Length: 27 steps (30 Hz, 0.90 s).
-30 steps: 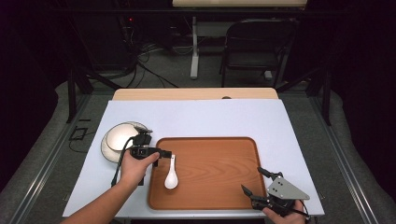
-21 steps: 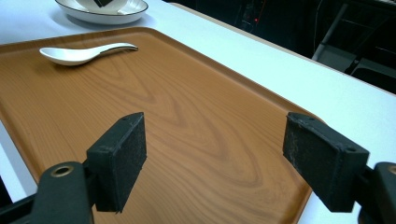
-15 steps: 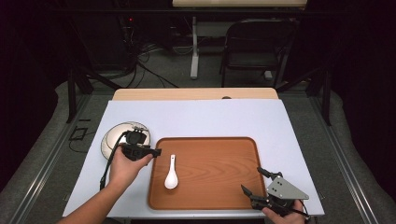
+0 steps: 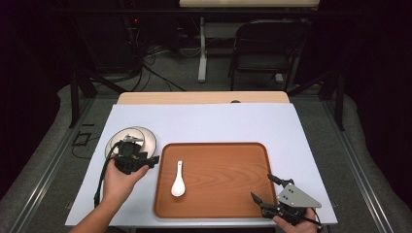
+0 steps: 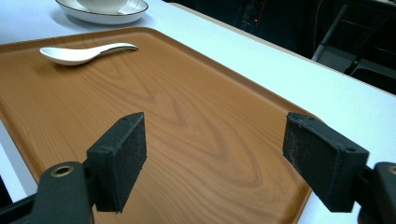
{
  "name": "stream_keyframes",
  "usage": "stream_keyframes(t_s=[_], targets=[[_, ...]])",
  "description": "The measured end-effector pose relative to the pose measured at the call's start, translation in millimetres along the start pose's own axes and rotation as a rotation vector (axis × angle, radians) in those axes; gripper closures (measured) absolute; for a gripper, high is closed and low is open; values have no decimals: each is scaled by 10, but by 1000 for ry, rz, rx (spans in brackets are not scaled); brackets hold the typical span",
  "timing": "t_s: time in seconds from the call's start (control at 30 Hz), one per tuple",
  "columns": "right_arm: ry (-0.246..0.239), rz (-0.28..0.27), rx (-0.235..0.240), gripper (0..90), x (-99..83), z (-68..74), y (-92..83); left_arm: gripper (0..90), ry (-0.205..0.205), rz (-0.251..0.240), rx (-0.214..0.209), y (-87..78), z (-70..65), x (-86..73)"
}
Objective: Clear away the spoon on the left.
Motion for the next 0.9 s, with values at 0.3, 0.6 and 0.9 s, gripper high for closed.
stream_keyframes(t_s=[0.3,0.6,0.9], targets=[[0,2,-4,213,1,5,0,486,-43,-40,-30,-15,84,-307],[-3,2,-5,213,0,7,1,488,-93,-104,-65,31,92,-503],[-6,4,-6,214,-2,7,-1,471,-132,-145,-88,166,98,-639]])
Point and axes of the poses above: each handheld gripper's, and its own axes: y roughly forward along the jaws, x roughly out of its top, z roughly to its left, the point moved 7 cm from there along y, roughly forward along the jaws, and after that the axes turned 14 degrees about z, right-handed, at the moved point
